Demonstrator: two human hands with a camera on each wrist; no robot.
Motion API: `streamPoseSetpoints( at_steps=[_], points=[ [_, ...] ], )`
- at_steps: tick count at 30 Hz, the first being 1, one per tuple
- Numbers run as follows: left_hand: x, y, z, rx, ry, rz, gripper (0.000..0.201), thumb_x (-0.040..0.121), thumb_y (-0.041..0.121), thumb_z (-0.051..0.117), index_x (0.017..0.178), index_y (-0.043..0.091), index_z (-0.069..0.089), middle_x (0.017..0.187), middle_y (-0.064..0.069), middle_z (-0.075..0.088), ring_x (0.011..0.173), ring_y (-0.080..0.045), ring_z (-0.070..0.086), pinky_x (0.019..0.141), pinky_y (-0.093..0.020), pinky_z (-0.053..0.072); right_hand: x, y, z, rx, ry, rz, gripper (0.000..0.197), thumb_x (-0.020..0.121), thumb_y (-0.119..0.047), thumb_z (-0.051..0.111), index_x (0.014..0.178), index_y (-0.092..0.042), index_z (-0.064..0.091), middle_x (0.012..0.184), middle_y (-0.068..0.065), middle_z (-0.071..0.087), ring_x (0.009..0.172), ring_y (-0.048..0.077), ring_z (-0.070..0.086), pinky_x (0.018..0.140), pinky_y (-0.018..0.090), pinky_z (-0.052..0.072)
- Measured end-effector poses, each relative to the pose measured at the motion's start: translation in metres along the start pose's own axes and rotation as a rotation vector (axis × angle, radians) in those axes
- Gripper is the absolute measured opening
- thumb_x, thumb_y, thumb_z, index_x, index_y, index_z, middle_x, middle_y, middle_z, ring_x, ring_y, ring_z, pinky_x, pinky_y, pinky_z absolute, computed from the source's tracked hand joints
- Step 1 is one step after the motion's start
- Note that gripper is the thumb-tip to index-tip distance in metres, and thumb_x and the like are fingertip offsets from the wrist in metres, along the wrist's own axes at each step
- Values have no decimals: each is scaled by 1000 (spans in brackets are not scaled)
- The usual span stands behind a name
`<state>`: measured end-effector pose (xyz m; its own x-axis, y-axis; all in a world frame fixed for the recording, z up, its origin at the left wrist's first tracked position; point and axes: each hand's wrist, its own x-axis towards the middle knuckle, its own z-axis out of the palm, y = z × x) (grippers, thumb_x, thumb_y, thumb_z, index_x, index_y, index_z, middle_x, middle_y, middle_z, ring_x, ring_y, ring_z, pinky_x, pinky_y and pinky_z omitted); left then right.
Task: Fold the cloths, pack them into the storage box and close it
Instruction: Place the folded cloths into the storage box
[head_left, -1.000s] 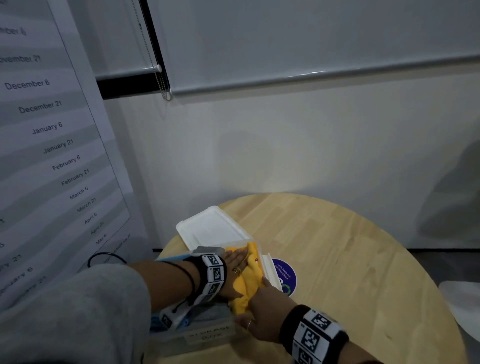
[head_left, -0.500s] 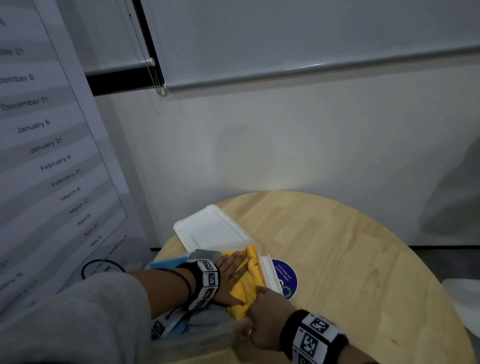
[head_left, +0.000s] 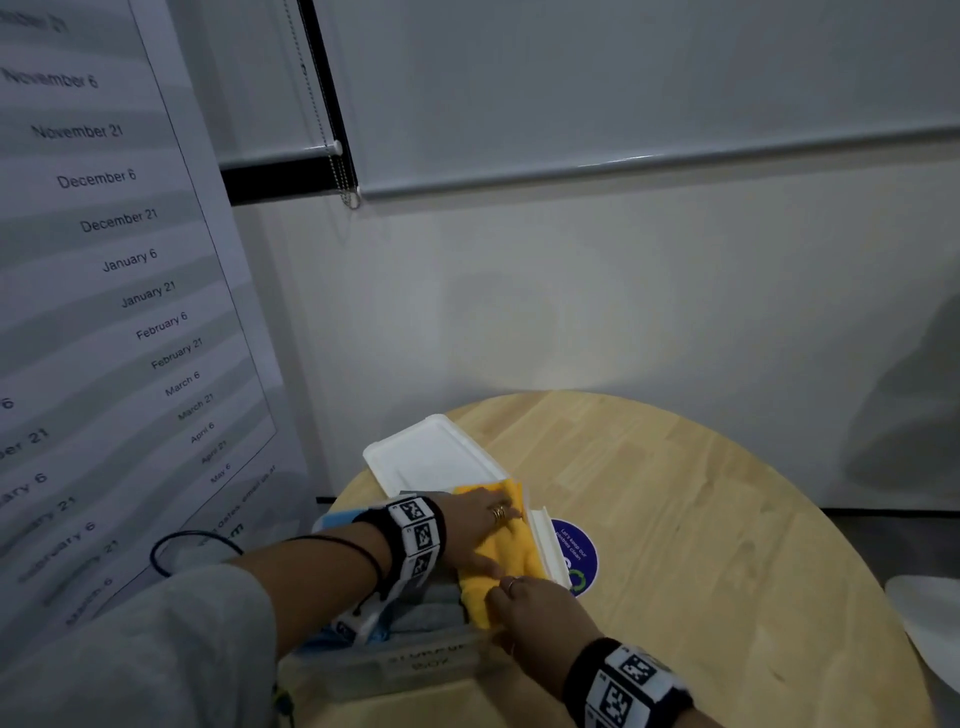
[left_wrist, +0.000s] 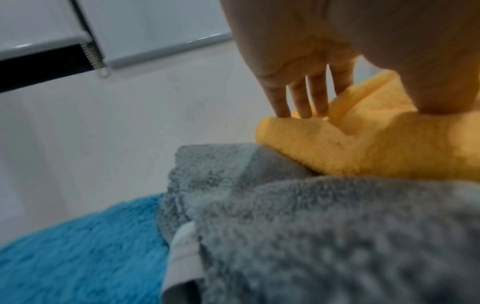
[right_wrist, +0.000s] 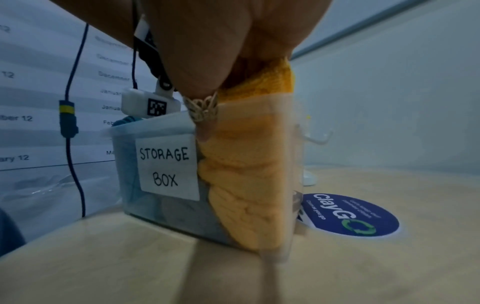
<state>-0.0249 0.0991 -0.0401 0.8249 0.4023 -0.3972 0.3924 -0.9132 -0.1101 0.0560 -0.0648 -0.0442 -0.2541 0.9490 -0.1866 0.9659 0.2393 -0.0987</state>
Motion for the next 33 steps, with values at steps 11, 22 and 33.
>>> streamPoseSetpoints(
  at_steps=[11, 22, 33],
  points=[
    [15, -9, 56, 30, 18, 45, 95, 61, 91, 16, 110, 51, -54, 158, -3, -5, 145, -25, 0, 116, -43, -2, 32, 23, 5, 41, -175, -82, 40, 94, -28, 50, 111, 6, 59, 102, 28, 62, 95, 41, 60, 76, 41, 45],
    [3, 0, 29, -25, -69, -12, 113, 59, 83, 31, 150, 25, -3, 159, -7, 1, 145, -27, 5, 117, -43, 1, 21, 19, 2, 8, -144, -82, 42, 89, -37, 51, 107, 0, 62, 103, 20, 60, 93, 37, 60, 78, 40, 51],
    [-73, -42, 54, -228, -151, -261, 150, 19, 105, 19, 133, 26, -40, 146, -9, -42, 135, -28, -36, 113, -47, -16, 45, 94, -51, 447, 390, 245, 59, 89, -49, 33, 93, -3, 69, 96, 16, 65, 95, 29, 57, 74, 30, 34]
  ],
)
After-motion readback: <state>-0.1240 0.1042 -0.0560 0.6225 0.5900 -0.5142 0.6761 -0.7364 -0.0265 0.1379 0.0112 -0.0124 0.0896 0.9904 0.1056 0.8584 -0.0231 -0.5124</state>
